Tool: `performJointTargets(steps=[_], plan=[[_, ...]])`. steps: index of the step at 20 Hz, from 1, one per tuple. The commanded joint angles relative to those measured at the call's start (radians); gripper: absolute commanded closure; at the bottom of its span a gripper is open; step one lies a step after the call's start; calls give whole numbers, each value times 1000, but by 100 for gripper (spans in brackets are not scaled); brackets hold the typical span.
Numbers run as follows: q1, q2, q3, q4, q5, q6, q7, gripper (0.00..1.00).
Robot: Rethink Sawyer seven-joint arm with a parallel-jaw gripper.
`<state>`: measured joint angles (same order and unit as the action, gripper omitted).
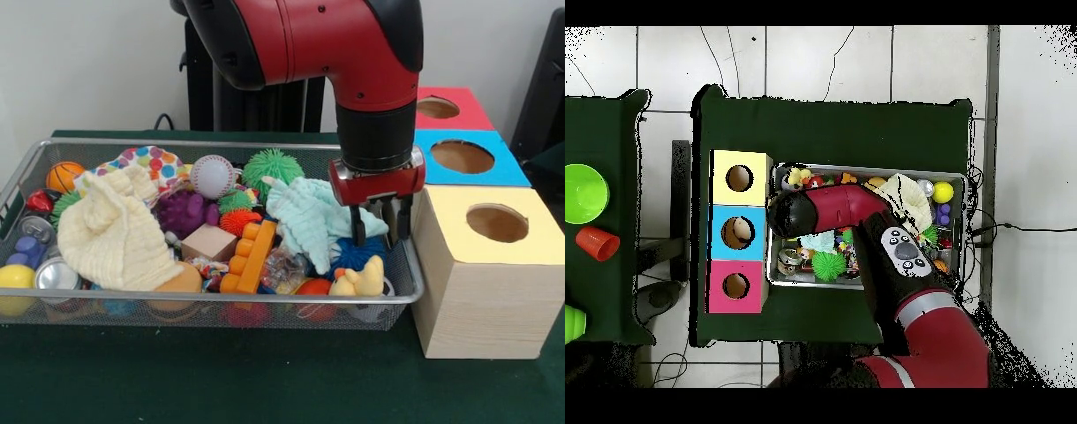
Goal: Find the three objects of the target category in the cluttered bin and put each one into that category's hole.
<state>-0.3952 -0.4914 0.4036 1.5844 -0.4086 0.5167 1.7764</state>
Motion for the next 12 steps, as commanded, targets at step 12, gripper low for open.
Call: performJointTargets(steps=[12], plan=[[-21,151,-112,-19,-124,-142,46,0]])
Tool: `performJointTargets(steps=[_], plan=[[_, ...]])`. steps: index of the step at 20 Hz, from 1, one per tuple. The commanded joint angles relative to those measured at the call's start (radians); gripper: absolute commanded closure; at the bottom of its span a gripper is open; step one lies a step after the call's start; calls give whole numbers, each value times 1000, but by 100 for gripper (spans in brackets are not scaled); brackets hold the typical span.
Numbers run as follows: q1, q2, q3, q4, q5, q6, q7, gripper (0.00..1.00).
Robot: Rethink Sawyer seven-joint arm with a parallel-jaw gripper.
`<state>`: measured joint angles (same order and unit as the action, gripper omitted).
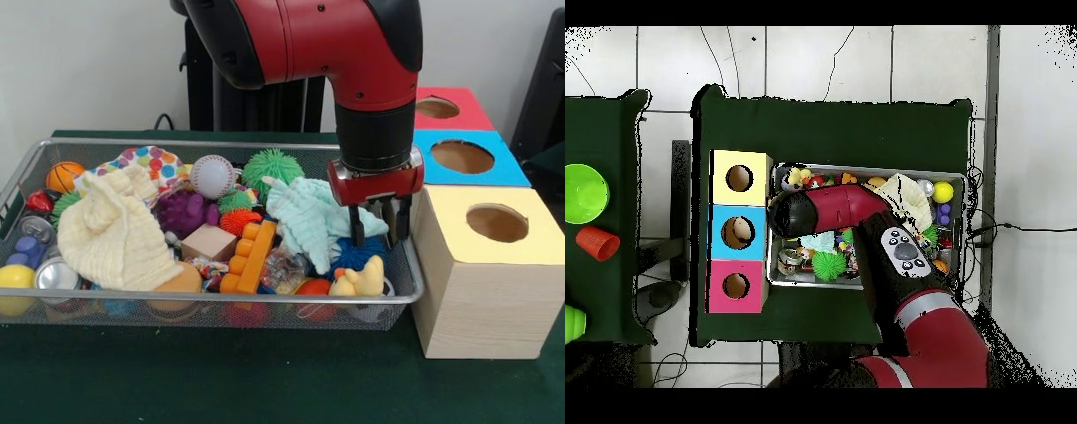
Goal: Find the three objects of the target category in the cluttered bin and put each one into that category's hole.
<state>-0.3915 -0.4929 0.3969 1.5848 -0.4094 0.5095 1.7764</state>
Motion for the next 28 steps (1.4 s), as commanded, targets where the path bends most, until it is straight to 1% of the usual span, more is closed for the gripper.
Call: performJointTargets(steps=[1,3,7,10,11,12,13,16,20,22,25,28], plan=[[-29,143,-95,-23,-122,-119,29,0],[-43,125,-76,-18,-124,-111,0,0],[-78,109,-41,9,-134,-161,-23,0],[-59,123,-68,-1,-142,-176,7,0],[-45,139,-83,-19,-134,-154,20,0],[-41,148,-84,-28,-132,-157,26,0],[-27,158,-93,-45,-119,-132,36,0],[6,168,-114,-76,-96,-139,77,0],[28,188,-105,-158,-54,-71,55,0],[35,213,-103,-203,-39,-51,51,0],[36,251,-97,-255,-30,-42,39,0],[34,273,-96,-273,-33,-52,34,0]])
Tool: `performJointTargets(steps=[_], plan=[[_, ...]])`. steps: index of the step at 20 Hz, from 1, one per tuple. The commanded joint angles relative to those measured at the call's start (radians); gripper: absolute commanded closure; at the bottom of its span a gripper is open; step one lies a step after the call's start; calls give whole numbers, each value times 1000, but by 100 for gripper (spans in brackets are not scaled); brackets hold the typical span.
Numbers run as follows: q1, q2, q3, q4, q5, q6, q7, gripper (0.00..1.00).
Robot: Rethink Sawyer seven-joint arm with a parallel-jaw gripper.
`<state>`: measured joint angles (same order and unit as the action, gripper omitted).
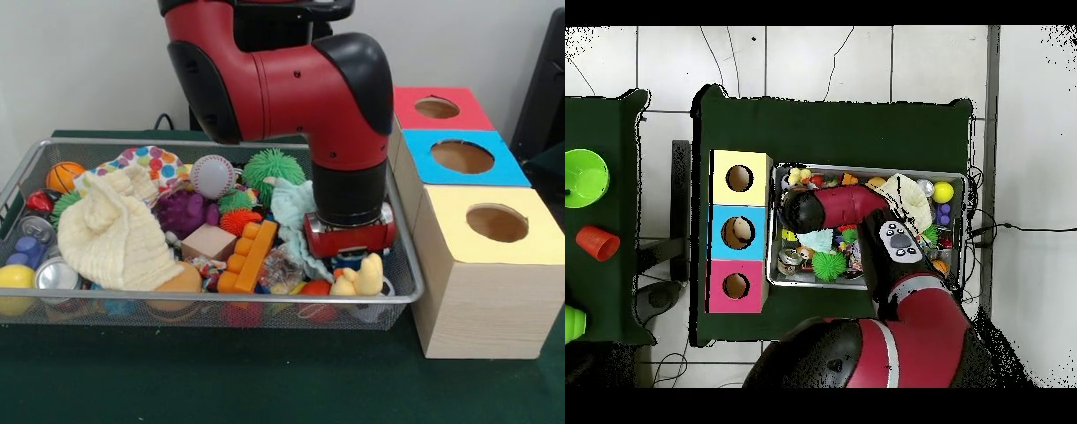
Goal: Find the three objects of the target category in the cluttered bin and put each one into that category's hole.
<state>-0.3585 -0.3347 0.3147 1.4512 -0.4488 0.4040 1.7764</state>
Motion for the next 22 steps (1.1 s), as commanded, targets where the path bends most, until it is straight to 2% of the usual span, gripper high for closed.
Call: performJointTargets(steps=[1,6,12,22], plan=[[-2,122,-9,-140,3,42,31,0],[-1,126,-7,-126,-1,20,41,0],[-4,64,-5,-65,12,43,50,0],[-43,-115,26,97,52,114,32,0]])
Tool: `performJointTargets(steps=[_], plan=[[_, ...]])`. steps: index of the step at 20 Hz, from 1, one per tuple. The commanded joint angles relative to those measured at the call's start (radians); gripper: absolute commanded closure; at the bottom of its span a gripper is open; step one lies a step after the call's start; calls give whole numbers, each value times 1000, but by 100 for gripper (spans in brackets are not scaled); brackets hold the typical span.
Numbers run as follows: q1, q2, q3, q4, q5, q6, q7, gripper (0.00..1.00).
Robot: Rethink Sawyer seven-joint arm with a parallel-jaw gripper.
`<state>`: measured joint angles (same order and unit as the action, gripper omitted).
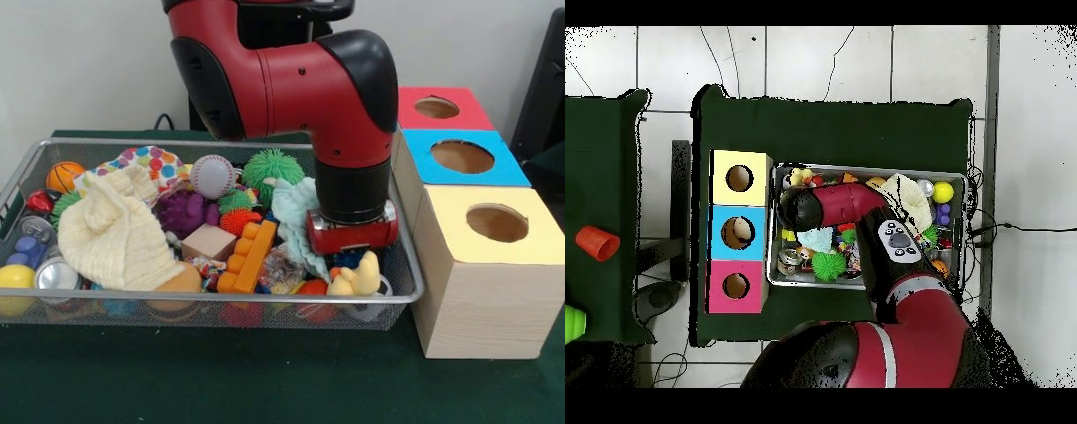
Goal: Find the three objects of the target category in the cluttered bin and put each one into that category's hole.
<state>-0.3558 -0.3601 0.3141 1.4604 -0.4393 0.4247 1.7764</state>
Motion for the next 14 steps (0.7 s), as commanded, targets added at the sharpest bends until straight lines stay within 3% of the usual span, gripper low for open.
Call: performJointTargets(steps=[1,7,14], plan=[[-54,-111,34,107,51,104,26,0],[-66,-212,48,168,94,180,10,0],[-50,-170,30,148,88,133,34,0]])
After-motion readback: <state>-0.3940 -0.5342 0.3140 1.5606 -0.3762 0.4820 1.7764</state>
